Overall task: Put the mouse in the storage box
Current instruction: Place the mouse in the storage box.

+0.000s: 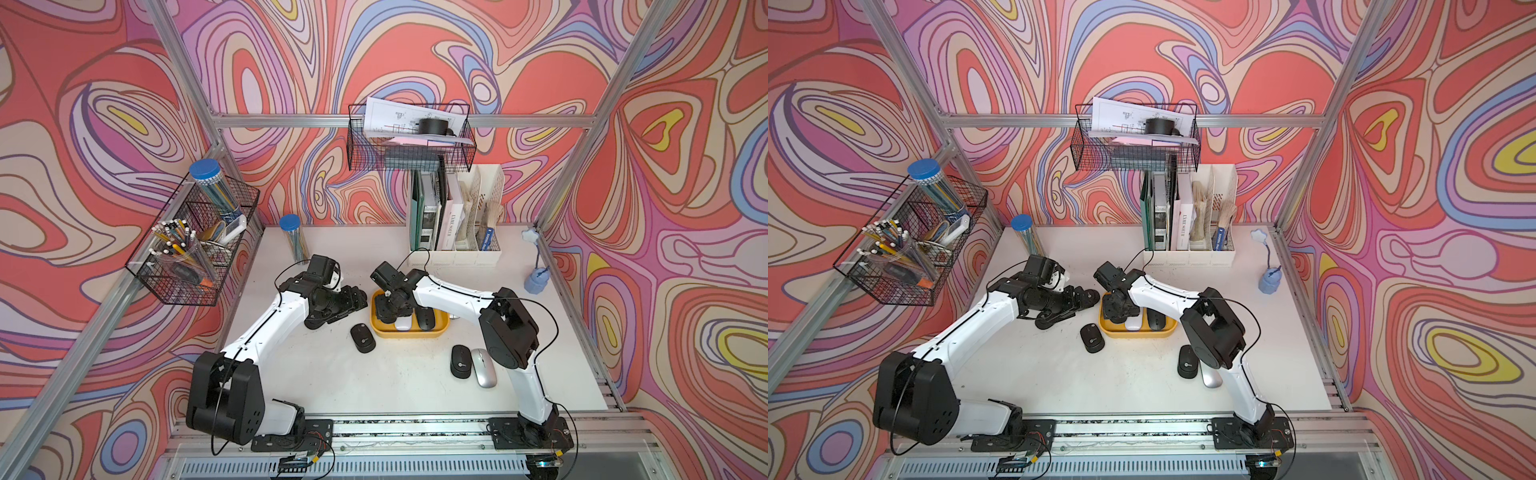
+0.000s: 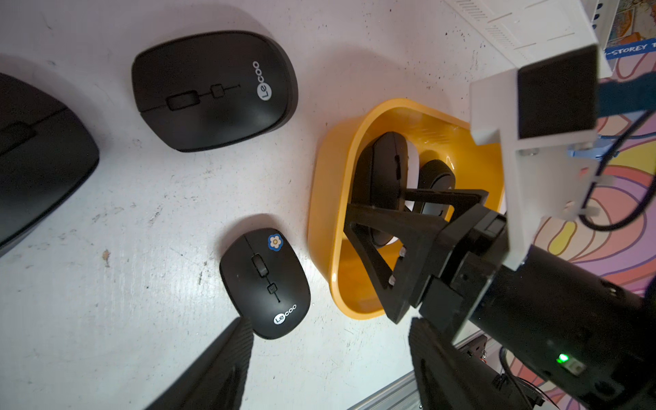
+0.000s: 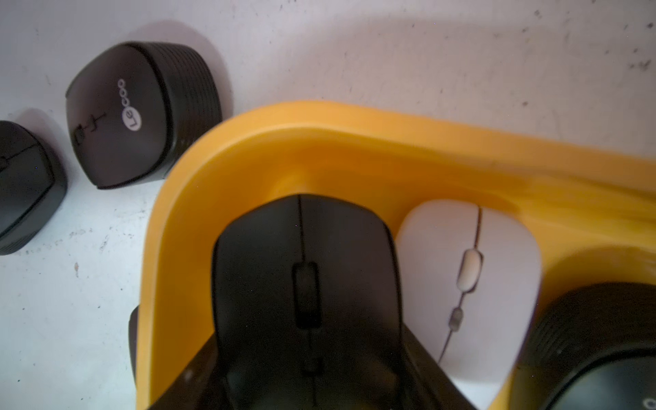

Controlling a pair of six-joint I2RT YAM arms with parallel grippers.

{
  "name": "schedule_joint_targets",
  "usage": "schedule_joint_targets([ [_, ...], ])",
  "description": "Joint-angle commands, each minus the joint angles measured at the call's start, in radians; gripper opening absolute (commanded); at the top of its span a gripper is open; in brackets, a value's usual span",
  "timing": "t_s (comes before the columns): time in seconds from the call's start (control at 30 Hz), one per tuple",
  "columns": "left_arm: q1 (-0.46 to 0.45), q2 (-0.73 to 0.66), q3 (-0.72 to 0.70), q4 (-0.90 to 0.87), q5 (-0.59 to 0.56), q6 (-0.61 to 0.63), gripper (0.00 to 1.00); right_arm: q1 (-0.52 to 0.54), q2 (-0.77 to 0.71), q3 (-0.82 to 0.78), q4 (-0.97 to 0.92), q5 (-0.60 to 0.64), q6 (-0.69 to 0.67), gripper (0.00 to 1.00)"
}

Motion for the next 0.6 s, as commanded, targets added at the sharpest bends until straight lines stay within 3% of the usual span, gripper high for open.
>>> schedule_joint_targets([
  [0.0, 0.004, -0.016, -0.019, -0.003, 0.021, 0.001, 0.76, 0.001, 0.019, -0.007, -0.05, 0.044, 0.003, 0.45],
  [0.23, 0.002, -0.01, -0.03, 0.012, 0.053, -0.006, 0.76, 0.001, 0.051, 0.021, -0.031, -0.022, -0.002, 0.49],
  [0.57, 0.002, 0.026, -0.071, 0.086, 0.127, -0.036, 0.76, 0.002, 0.081, 0.042, -0.08, 0.056, -0.013, 0.56],
])
